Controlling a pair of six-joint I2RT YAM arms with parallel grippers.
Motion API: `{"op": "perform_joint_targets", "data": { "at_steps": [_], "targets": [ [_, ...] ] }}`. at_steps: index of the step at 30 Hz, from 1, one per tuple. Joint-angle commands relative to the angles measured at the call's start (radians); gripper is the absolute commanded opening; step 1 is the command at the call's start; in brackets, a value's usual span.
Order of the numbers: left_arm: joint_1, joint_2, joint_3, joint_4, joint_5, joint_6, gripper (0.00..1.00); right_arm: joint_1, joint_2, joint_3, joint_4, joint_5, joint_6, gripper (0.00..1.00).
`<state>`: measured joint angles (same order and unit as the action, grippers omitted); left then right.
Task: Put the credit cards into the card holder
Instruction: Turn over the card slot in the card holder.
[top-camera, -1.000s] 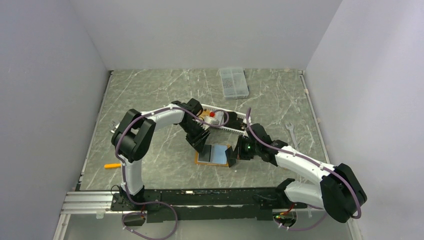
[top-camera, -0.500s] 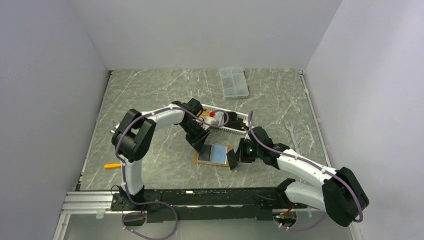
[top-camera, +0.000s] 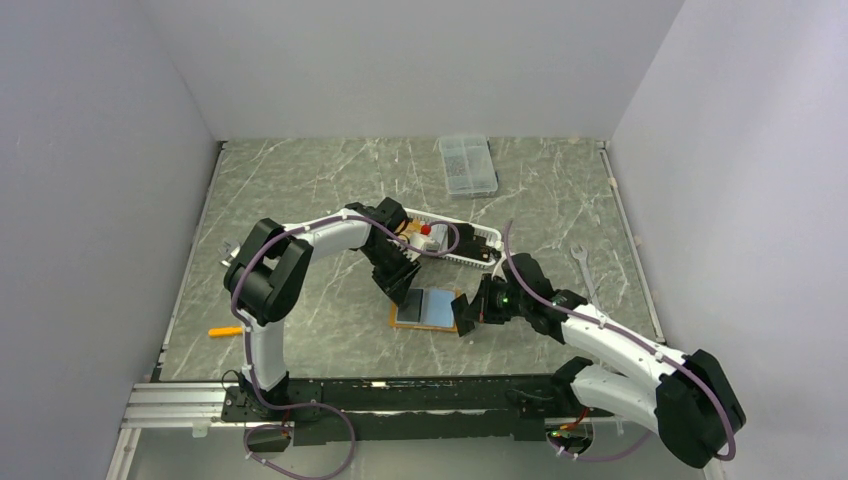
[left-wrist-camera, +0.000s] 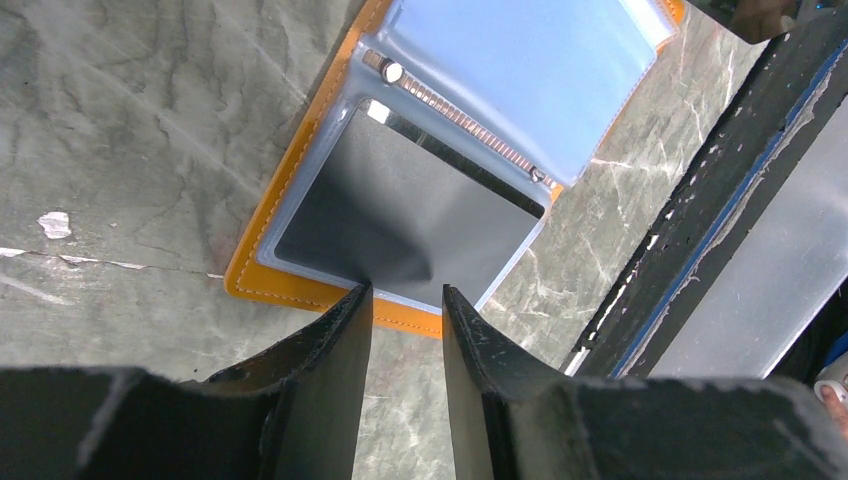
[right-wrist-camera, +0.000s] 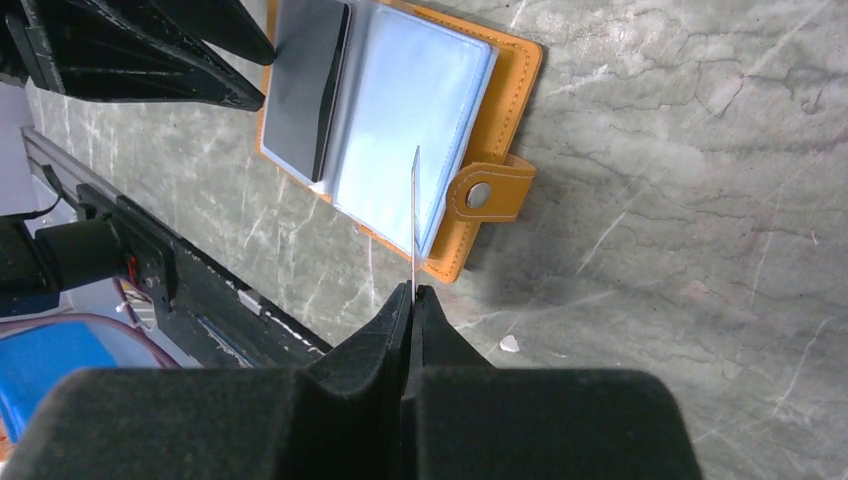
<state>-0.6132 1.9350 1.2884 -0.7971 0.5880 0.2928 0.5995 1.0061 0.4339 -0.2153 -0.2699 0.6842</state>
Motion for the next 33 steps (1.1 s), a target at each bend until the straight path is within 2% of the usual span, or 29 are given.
{"op": "perform_joint_targets", "data": {
  "at_steps": [1,33],
  "targets": [
    [-0.009,-0.017,-0.008,0.018,-0.019,0.009,0.38,-0.003,0.005,-0.002,0.030,-0.022,0.002,0.00],
    [-0.013,-0.040,-0.032,0.033,-0.019,0.013,0.36,-0.003,0.012,-0.046,0.087,-0.054,0.012,0.00]
  ]
}}
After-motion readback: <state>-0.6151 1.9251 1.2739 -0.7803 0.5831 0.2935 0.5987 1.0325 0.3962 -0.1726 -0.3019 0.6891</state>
